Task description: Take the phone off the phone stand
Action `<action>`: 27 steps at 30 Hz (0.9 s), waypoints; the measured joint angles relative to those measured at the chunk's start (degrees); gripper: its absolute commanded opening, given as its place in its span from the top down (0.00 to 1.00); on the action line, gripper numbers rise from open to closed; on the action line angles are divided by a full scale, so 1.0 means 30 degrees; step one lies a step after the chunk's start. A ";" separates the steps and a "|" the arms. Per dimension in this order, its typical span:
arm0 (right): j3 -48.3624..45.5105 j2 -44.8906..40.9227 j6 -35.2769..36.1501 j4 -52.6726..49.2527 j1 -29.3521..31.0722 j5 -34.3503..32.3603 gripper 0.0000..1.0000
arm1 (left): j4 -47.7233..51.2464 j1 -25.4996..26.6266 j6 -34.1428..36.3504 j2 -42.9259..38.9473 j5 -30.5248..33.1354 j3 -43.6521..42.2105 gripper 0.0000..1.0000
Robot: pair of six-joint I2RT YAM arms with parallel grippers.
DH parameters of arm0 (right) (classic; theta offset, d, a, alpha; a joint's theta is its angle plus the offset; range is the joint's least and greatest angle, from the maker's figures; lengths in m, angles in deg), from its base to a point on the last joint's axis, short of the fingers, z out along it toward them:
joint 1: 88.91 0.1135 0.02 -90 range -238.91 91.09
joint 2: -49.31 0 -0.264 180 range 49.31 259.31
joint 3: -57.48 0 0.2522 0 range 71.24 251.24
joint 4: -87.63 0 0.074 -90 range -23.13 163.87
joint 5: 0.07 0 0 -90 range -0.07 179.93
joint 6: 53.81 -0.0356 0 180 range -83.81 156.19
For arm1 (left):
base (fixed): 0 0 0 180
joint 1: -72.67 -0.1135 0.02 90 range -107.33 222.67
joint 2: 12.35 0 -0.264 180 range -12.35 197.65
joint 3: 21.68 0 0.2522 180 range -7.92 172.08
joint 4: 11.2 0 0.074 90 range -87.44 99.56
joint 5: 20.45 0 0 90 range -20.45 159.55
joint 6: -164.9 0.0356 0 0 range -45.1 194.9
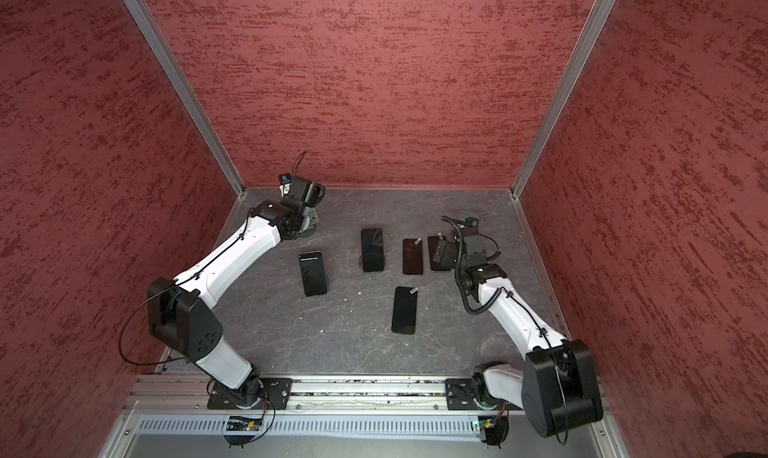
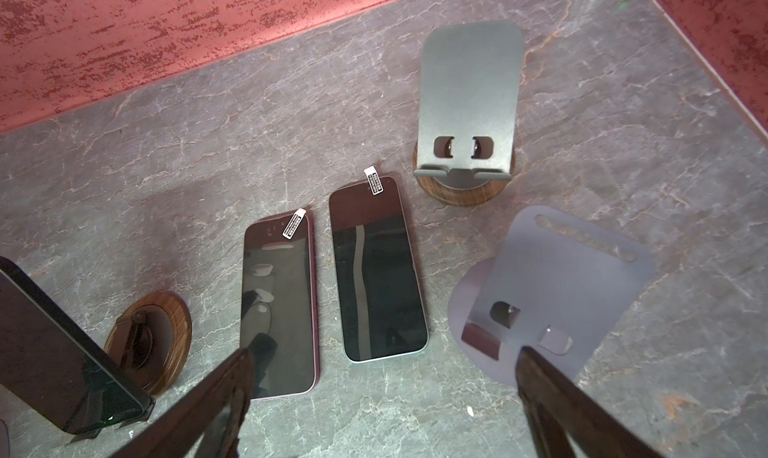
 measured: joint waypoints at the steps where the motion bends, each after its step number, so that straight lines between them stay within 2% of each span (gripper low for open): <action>1: 0.0000 0.0051 0.0000 0.0029 0.0000 0.0036 0.01 | -0.0131 -0.0313 -0.0015 -0.0138 -0.0168 -0.0291 0.41; 10: 0.0000 0.0131 0.0000 0.0073 0.0000 0.0255 0.01 | -0.1020 -0.2295 -0.0386 -0.0379 -0.1712 -0.3373 0.39; 21: 0.0022 -0.0685 -0.0284 -0.0182 0.0000 0.0605 0.01 | -0.2178 -0.3147 -0.0918 -0.0262 -0.2514 -0.5034 0.38; 27: 0.0321 -0.1377 -0.0306 -0.0430 0.0007 0.0823 0.01 | -0.2703 -0.3534 -0.1071 0.0678 -0.2834 -0.5413 0.38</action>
